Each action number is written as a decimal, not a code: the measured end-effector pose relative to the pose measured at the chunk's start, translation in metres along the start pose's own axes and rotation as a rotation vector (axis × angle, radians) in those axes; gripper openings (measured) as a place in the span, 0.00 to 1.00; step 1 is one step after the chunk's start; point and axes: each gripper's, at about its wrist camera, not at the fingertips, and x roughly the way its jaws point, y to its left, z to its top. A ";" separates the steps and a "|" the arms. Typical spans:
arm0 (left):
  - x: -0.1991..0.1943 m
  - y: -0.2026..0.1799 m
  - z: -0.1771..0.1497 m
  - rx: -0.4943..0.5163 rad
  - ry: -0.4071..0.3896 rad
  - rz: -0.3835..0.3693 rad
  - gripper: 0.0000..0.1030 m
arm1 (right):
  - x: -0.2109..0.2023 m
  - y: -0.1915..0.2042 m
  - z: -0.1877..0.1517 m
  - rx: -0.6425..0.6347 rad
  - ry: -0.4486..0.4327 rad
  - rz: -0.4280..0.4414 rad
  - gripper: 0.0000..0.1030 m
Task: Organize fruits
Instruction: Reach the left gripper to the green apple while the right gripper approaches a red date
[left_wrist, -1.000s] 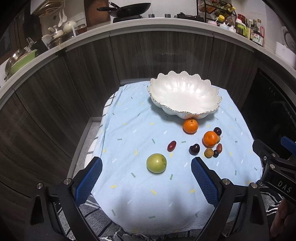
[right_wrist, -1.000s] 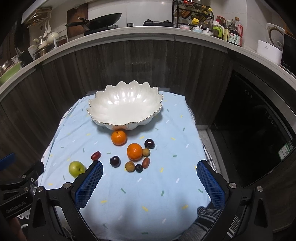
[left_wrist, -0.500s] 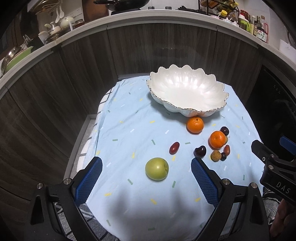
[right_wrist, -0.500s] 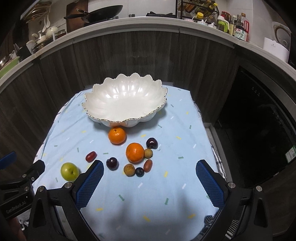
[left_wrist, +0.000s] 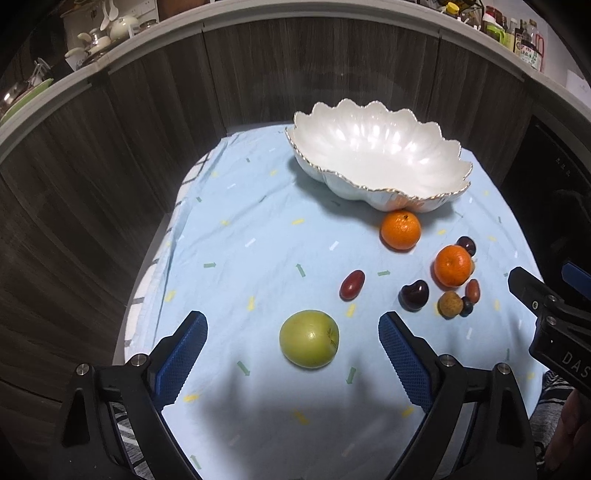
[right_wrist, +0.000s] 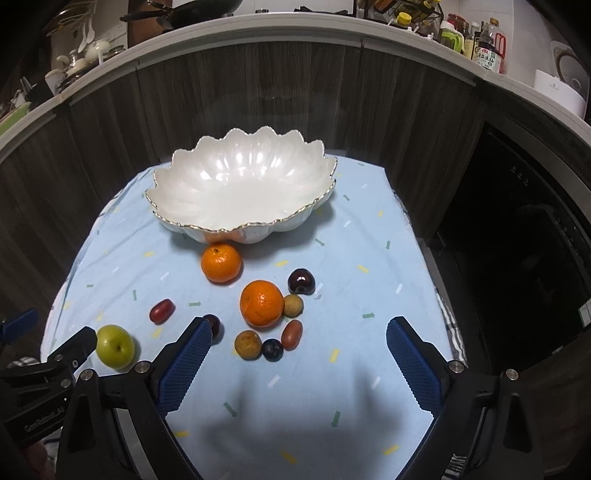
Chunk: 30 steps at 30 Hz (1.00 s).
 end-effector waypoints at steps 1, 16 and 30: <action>0.004 0.000 -0.001 0.000 0.005 -0.001 0.92 | 0.003 0.000 -0.001 -0.001 0.004 0.000 0.92; 0.045 -0.003 -0.008 0.012 0.056 0.006 0.84 | 0.038 0.004 -0.010 -0.008 0.062 -0.001 0.91; 0.072 -0.013 -0.014 0.024 0.106 -0.017 0.70 | 0.064 -0.002 -0.013 0.008 0.108 -0.020 0.75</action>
